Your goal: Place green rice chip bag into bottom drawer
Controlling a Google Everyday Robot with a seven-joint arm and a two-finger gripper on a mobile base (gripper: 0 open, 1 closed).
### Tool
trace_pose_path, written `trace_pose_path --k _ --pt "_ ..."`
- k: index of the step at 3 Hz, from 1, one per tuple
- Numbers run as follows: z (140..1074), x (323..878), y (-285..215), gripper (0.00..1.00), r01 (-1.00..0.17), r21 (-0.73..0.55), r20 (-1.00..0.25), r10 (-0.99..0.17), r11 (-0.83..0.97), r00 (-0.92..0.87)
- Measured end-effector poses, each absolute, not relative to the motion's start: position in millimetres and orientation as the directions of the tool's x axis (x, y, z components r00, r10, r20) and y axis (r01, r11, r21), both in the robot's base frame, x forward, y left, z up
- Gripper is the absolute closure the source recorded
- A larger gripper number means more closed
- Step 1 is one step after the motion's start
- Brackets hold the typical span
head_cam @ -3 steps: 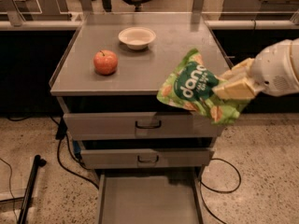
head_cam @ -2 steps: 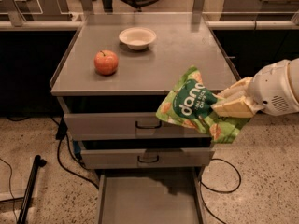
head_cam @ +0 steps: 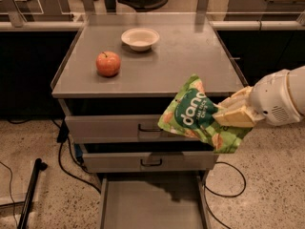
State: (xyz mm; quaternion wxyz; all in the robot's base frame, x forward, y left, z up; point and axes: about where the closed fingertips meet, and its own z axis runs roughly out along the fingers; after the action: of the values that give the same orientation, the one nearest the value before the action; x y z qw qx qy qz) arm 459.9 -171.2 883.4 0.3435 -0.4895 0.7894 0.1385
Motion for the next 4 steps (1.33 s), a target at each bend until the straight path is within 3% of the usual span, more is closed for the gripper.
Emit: trace_pose_path --k 2,4 --pt "798.5 428.0 -129.5 1.00 -0.885 -0.012 -0.666 -0.663 0.466 -0.341" --pt "715.0 409.7 -100.6 1.00 -0.895 -0.004 -0.690 -0.649 0.447 -0.321"
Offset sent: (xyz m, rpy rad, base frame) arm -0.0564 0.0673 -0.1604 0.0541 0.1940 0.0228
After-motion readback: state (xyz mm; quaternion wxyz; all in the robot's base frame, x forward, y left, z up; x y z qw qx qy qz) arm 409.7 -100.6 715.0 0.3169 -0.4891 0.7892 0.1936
